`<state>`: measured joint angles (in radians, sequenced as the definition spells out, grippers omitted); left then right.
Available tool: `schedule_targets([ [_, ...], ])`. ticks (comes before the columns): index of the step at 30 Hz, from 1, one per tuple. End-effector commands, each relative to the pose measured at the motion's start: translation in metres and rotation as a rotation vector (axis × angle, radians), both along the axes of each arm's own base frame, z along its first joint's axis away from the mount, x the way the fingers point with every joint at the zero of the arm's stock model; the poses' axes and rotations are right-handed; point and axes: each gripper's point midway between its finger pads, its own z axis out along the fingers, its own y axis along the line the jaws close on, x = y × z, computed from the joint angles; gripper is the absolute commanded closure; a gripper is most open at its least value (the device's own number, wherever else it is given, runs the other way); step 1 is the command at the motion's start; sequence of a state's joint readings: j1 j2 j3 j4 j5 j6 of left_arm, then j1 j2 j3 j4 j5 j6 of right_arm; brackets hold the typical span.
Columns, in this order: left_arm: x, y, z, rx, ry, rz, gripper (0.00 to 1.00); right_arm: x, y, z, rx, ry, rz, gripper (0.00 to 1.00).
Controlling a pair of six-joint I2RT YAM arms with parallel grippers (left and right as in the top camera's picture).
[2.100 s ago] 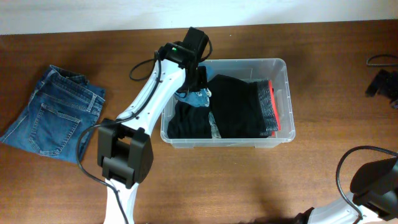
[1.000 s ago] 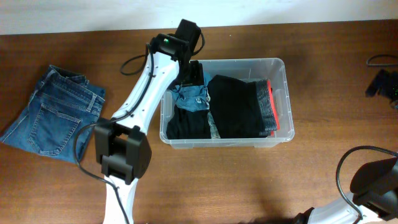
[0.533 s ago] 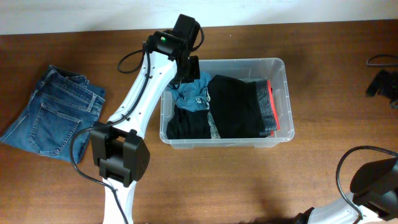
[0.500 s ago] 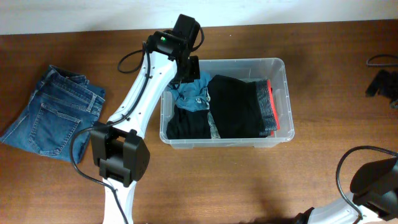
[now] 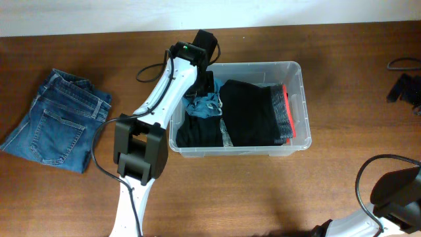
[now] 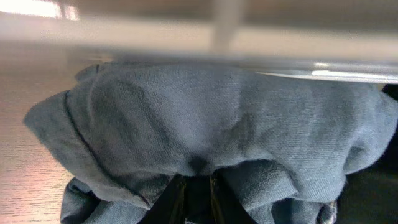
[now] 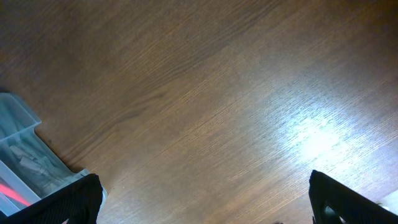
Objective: Pack container
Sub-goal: 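Lower the denim item onto the green garment and release, then move the left gripper to the folded blue jeans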
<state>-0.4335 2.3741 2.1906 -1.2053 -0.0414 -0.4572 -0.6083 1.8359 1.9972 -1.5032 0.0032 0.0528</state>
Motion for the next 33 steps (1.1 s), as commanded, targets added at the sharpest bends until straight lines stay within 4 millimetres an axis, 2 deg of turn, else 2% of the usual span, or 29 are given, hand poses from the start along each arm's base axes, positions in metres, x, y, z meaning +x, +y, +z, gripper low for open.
schedule_targets([
  [1,-0.002,-0.007,0.001,-0.021,0.006,-0.014,0.86,0.000,-0.002,0.009,-0.022,-0.019,-0.010,0.02],
  [5,0.004,-0.012,0.034,-0.064,-0.055,-0.041,0.89,0.000,-0.002,0.009,-0.022,-0.019,-0.010,0.02],
  [10,0.010,0.000,0.114,-0.118,-0.201,-0.018,0.89,0.000,-0.002,0.009,-0.022,-0.019,-0.010,0.02],
  [13,0.007,0.023,0.159,-0.090,-0.292,0.018,0.89,0.000,-0.002,0.009,-0.022,-0.019,-0.010,0.02],
  [16,-0.001,0.056,0.196,-0.028,-0.367,0.076,0.88,0.000,-0.002,0.009,-0.022,-0.019,-0.010,0.01],
  [19,-0.012,0.084,0.221,-0.015,-0.398,0.125,0.82,0.000,-0.002,0.009,-0.022,-0.019,-0.010,0.02],
  [22,-0.023,0.115,0.238,-0.008,-0.409,0.182,0.80,0.000,-0.002,0.009,-0.022,-0.019,-0.010,0.01],
  [25,-0.039,0.152,0.247,0.015,-0.388,0.255,0.78,0.000,-0.002,0.009,-0.022,-0.019,-0.010,0.02],
  [31,-0.066,0.224,0.240,0.072,-0.284,0.412,0.77,0.000,-0.002,0.009,-0.022,-0.019,-0.010,0.02],
  [33,-0.074,0.250,0.234,0.031,-0.239,0.478,0.78,0.000,-0.002,0.009,-0.022,-0.019,-0.010,0.02],
])
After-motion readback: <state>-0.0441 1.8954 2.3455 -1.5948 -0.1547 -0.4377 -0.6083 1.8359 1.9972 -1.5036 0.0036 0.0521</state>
